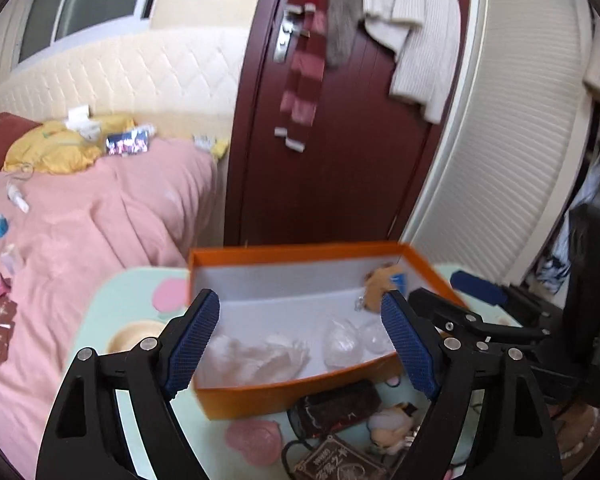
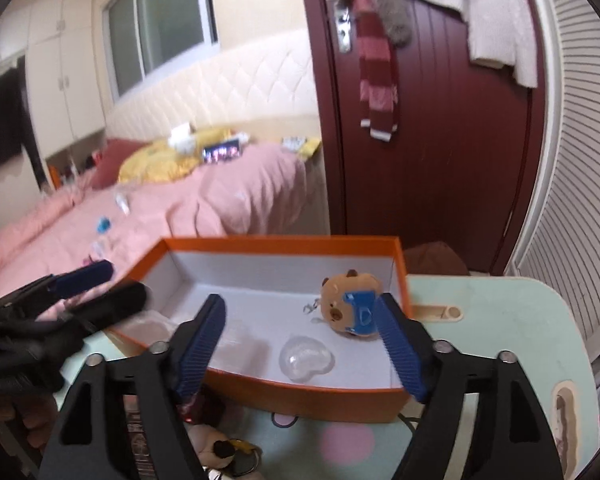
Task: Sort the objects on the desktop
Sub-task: 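Release bubble wrap into box with left gripper while right gripper releases brown plush, then grasp the pink heart on the table with the left gripper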
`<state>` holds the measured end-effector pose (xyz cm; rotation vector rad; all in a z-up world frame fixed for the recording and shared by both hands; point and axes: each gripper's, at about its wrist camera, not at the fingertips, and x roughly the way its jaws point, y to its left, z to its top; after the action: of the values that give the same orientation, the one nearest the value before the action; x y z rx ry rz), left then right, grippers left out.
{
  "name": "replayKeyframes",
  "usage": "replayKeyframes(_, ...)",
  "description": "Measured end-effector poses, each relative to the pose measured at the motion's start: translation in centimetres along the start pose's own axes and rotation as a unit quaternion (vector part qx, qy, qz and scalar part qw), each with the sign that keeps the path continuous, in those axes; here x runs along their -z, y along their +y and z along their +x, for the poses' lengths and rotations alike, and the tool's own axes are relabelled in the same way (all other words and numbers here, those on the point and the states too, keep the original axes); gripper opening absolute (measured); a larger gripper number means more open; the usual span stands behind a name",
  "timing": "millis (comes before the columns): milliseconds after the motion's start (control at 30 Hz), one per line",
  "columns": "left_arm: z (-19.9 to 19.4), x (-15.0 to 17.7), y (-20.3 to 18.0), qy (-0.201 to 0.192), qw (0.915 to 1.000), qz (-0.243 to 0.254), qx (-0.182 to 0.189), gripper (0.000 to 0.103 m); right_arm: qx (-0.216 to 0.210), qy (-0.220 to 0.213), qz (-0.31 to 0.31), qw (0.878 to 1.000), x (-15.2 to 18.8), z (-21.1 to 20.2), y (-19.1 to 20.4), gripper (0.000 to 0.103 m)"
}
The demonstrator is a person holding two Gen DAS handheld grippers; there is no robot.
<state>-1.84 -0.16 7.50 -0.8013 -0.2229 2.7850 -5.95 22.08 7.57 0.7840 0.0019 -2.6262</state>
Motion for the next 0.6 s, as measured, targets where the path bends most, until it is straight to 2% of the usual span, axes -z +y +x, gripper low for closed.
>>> replayKeyframes(200, -3.3, 0.4, 1.0, 0.022, 0.999, 0.018, -0.035, 0.083, 0.008, 0.011, -0.004, 1.0, 0.4, -3.1, 0.0, 0.079)
replayKeyframes(333, -4.3, 3.0, 1.2, 0.082, 0.9946, 0.027, -0.057, 0.083, 0.027, 0.041, -0.009, 0.999, 2.5, -4.8, 0.3, 0.083)
replayKeyframes(500, -4.3, 7.2, 0.8, 0.146, 0.9874, 0.029, -0.054, 0.083, 0.034, 0.096, -0.006, 0.995, 6.4, -5.6, 0.7, 0.083)
replayKeyframes(600, -4.0, 8.9, 0.6, 0.17, 0.9833, 0.029, -0.058, 0.083, 0.034, 0.127, -0.005, 0.991, 8.4, -5.5, 0.6, 0.083)
